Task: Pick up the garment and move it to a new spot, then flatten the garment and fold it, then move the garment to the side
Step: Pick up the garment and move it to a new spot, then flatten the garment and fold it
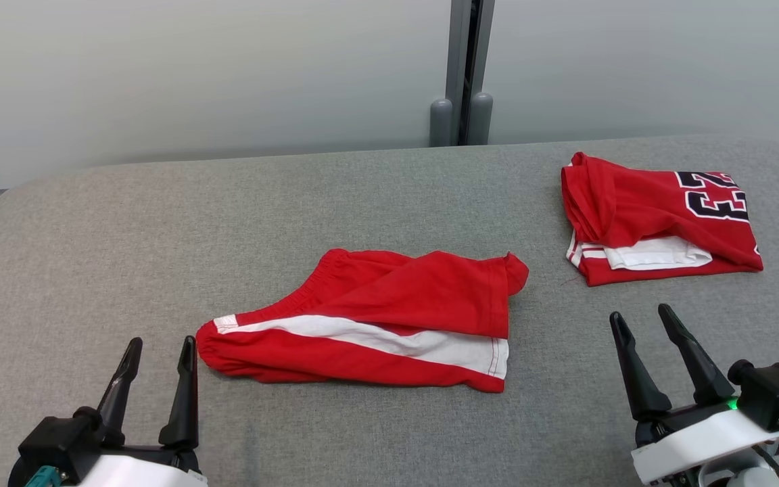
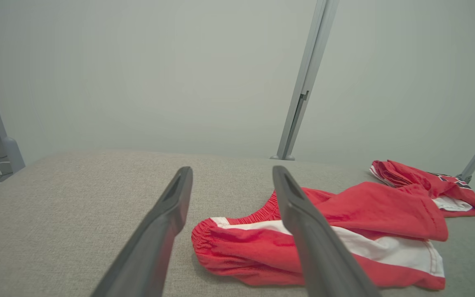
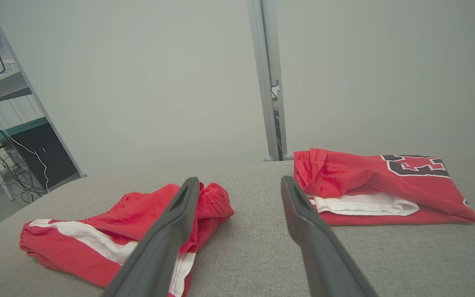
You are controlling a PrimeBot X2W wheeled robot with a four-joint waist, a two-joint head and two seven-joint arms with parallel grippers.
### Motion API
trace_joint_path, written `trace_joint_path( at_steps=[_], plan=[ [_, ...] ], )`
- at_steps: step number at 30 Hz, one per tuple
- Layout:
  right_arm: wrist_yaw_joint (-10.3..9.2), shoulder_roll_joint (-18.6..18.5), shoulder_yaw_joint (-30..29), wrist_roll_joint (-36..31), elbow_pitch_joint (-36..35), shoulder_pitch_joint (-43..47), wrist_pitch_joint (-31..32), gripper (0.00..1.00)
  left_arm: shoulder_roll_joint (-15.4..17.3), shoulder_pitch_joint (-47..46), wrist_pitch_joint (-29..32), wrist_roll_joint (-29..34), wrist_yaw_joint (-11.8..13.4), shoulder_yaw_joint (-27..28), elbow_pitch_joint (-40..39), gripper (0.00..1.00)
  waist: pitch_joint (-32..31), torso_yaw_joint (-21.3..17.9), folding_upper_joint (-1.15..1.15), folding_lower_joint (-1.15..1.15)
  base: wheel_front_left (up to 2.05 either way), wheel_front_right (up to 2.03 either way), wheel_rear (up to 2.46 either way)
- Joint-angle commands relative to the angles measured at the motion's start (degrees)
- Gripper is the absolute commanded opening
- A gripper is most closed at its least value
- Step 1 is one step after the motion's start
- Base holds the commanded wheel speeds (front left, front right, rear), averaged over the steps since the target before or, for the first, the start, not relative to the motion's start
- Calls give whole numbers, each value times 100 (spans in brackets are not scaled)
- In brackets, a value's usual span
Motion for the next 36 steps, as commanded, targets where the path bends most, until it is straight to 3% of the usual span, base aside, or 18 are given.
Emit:
trace_joint_path(
  at_steps=[1, 13, 23, 36],
  plan=[
    [3, -67, 36, 40, 74, -27, -32, 100, -59, -39, -9, 87, -77, 62, 58, 100, -13, 11, 0, 0, 0, 0, 0],
    [3, -296, 715, 480, 848, -249, -20, 100, -305, -87, -9, 366, -371, 227, 240, 100, -112, 357, 0, 0, 0, 0, 0],
    [3, -254, 1575, 1026, 1929, -856, 675, 100, -457, -208, -9, 499, -540, 246, 326, 100, -8, 678, 0, 0, 0, 0, 0],
    [3, -146, 1967, 1454, 2955, -1490, 623, 100, -614, -382, -10, 616, -716, 346, 463, 100, 136, 995, 0, 0, 0, 0, 0]
  ],
)
